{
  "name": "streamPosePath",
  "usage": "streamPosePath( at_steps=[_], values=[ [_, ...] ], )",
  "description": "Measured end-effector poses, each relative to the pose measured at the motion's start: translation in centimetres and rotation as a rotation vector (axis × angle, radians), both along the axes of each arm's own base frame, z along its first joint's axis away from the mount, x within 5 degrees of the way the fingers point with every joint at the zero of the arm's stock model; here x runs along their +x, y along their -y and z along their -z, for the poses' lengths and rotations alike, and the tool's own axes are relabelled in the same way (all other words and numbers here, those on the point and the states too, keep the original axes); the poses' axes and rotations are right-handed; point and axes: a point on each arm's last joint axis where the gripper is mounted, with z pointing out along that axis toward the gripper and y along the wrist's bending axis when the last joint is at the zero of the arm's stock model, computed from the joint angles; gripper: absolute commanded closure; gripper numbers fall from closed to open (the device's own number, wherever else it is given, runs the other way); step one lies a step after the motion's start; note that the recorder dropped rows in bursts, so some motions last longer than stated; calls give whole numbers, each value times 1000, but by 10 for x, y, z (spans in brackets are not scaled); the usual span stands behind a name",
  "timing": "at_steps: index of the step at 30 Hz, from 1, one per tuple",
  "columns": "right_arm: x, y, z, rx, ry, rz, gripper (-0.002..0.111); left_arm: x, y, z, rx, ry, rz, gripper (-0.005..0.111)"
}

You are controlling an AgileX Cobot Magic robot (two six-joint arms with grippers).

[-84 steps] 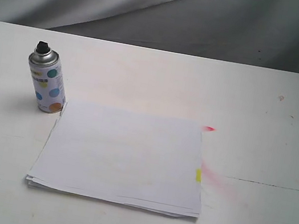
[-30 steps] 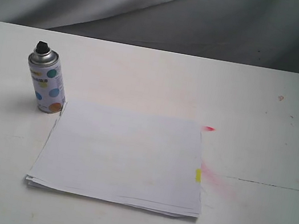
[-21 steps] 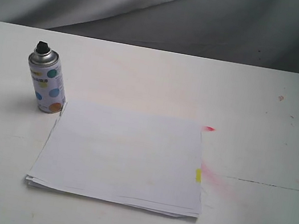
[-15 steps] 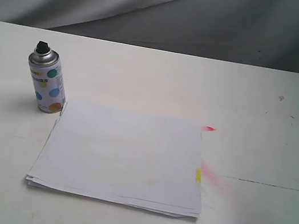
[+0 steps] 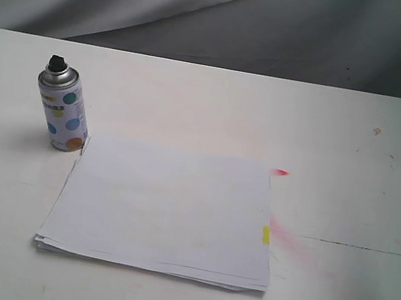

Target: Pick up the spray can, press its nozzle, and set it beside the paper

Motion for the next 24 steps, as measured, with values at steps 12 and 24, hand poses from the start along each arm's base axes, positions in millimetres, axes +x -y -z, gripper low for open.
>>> streamPosePath(
  at_steps=[12,24],
  values=[
    [0,-2,8,-16,-78,-21,108,0,0,0,0,0,0,107],
    [0,-2,8,4,-86,-20,108,0,0,0,0,0,0,107]
  ],
)
